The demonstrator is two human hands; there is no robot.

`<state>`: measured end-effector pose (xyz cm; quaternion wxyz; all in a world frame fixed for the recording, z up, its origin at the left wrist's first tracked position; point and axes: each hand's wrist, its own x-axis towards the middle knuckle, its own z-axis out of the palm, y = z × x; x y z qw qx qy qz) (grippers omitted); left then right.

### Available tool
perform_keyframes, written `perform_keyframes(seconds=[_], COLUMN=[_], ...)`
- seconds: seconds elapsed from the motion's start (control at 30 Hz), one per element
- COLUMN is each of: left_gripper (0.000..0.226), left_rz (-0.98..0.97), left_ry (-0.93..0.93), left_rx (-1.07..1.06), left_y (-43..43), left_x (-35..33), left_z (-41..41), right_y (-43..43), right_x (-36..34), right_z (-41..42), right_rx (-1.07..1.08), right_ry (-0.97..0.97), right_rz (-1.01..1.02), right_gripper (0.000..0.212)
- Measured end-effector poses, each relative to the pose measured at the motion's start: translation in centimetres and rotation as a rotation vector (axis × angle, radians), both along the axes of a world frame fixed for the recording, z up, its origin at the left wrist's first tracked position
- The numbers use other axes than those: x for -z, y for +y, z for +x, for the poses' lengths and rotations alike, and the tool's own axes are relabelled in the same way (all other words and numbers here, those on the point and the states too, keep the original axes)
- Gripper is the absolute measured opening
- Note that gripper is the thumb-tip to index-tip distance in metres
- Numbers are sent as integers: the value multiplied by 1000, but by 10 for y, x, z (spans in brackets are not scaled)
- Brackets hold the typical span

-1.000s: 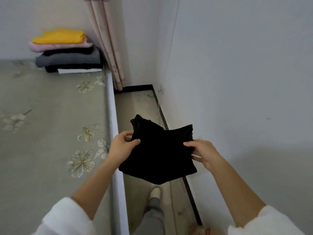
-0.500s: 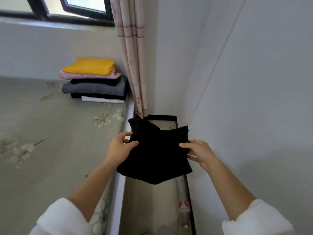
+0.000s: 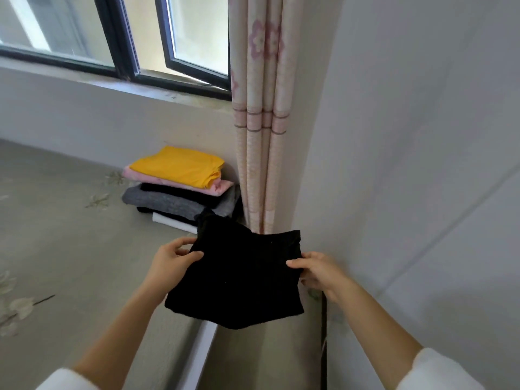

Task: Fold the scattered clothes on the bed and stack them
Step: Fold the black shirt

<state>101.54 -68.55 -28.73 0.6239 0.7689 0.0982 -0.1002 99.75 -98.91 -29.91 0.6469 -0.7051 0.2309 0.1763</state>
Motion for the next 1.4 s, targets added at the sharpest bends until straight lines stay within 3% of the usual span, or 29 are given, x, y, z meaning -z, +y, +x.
perform_keyframes(seconds=[0.27,0.53,0.7,0.93,1.03,1.13,1.23,1.3,1.4], left_gripper=[23,21,28,32,39,42,43,48,55], left_rz=[-44,160,281,518,659,847,967,1033,1067], left_ry=[8,-84,-97,-79,-24,-55,-94,-78,-13], left_rx=[-172,-246,-256,-311,-278,-176,-124,-68,-4], left_y=[44,116,149,178,175,156,133,129,134], left_x=[-18,-14,-12,19,62,100,113,124,143], left_z=[131,313,422,534,545,534,519,512,510], right_y=[34,114,156,184,188,194,213,226,230], right_x=[-17,-15,-22,19,46,60,60,69,94], right_z=[166,338,419,490,498,497,504,510,518], right_rx=[-151,-250,-210,-82,-109,-240,-527,-786,-1099], right_ry=[-34,-95,-111,-22,47,-158,-451,-441,-275], right_rz=[67,-22,-67,-111,-350,-786,-874,-862,-941], right_gripper=[27,37,12,13,20,50,59,67,74])
